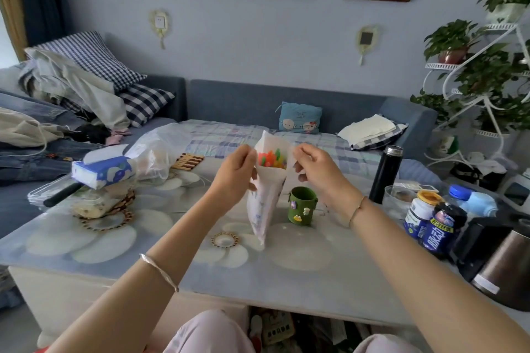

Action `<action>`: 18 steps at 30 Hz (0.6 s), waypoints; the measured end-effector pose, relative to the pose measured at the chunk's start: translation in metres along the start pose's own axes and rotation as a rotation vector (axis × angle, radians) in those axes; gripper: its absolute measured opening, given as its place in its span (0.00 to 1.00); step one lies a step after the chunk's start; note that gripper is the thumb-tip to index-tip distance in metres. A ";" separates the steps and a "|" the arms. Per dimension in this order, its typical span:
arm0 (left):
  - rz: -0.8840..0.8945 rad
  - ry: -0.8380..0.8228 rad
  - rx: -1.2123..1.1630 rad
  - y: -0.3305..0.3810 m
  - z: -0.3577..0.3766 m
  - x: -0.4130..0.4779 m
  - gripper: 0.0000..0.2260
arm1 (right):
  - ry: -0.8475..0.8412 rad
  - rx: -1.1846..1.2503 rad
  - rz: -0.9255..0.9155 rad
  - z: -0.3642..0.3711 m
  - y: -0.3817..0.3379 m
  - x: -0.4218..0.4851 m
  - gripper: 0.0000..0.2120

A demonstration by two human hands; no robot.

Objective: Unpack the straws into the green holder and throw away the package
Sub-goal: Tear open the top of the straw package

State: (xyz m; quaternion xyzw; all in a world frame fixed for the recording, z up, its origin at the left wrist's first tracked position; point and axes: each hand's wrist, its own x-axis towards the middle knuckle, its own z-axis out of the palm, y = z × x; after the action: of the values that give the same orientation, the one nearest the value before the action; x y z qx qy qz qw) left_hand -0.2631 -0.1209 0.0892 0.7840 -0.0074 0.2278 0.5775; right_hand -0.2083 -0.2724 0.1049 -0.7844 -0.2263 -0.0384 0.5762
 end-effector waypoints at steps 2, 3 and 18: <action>-0.048 -0.076 -0.050 0.006 0.000 -0.002 0.12 | -0.027 -0.191 -0.125 -0.004 -0.003 0.012 0.11; -0.102 -0.092 -0.100 0.008 0.002 -0.004 0.12 | -0.039 -0.280 -0.193 -0.002 -0.004 0.019 0.11; -0.910 -0.231 -1.365 -0.045 0.013 0.045 0.34 | -0.008 -0.792 -0.756 0.014 0.027 0.046 0.09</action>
State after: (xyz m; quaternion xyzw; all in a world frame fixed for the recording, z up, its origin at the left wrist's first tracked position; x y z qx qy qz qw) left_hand -0.2063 -0.1063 0.0619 0.2057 0.1146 -0.1649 0.9578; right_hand -0.1592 -0.2519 0.0906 -0.8054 -0.4629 -0.3223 0.1821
